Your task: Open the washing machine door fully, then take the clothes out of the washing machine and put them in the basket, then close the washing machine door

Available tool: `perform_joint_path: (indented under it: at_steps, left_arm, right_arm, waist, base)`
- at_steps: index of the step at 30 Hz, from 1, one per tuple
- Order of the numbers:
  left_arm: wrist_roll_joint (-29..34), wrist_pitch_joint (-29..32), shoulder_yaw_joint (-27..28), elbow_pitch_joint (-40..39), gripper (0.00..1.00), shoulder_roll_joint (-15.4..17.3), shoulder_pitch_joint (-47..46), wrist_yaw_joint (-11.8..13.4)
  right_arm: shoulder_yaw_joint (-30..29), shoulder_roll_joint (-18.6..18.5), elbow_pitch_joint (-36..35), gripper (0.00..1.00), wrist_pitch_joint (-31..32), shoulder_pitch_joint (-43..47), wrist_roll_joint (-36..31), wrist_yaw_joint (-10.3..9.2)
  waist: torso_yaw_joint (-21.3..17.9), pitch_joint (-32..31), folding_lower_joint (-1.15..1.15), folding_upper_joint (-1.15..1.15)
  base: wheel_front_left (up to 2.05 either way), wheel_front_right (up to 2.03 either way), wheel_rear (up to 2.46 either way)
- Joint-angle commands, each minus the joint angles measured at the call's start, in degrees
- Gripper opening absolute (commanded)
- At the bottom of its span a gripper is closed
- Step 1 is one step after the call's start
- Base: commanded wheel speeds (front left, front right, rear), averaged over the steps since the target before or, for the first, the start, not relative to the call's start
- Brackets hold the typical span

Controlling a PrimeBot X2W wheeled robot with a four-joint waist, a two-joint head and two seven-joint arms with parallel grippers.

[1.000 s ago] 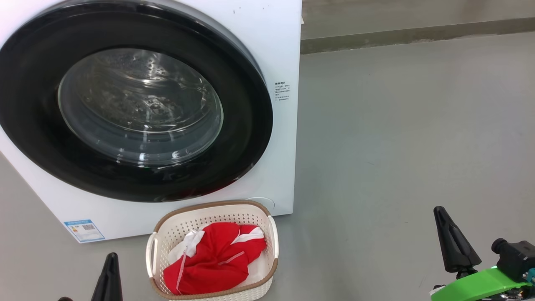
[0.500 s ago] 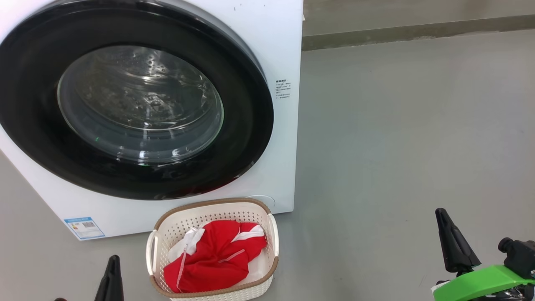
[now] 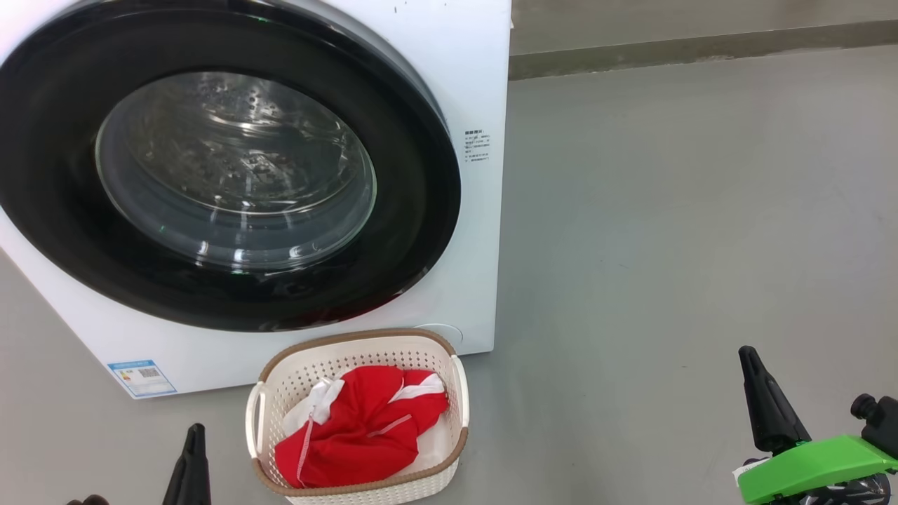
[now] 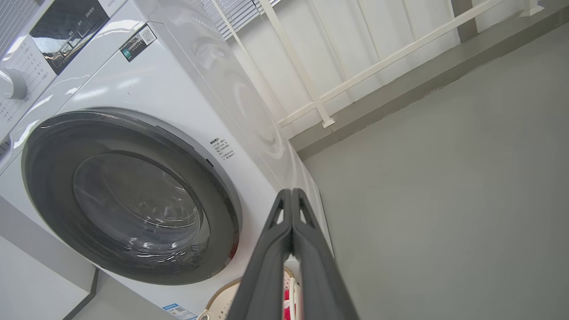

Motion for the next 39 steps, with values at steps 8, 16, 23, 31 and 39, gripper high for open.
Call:
perform_joint_path:
  at_steps: [8,16,23,31,39]
  left_arm:
    - [-6.57,1.56,0.68,-0.59,0.00,1.12,-3.56,-0.69]
    - [-11.02,2.71,0.65,-0.18,0.00,1.18,-4.13,-0.86]
    - [-15.47,3.86,0.63,0.22,0.00,1.25,-4.70,-1.02]
    - [-20.52,5.17,0.59,0.69,0.00,1.33,-5.35,-1.20]
    - [-25.60,6.49,0.56,1.15,0.00,1.40,-6.00,-1.39]
  right_arm:
    - [-0.36,-0.31,-0.86,0.00,1.78,-3.66,6.42,-0.02]
    - [-0.69,-0.05,-0.47,0.00,2.97,-4.09,10.57,-0.03]
    - [-1.02,0.21,-0.09,0.00,4.15,-4.52,14.72,-0.03]
    - [-1.40,0.50,0.35,0.00,5.50,-5.00,19.42,-0.03]
    - [-1.77,0.80,0.79,0.00,6.85,-5.49,24.16,-0.04]
  waist:
    - [0.10,0.31,-0.01,0.00]
    - [0.18,0.55,-0.01,0.00]
    - [0.26,0.79,-0.01,0.00]
    - [0.35,1.06,-0.01,0.00]
    - [0.44,1.34,-0.01,0.00]
  base:
    - [0.00,0.00,0.00]
    - [0.00,0.00,0.00]
    - [0.00,0.00,0.00]
    - [0.00,0.00,0.00]
    - [0.00,0.00,0.00]
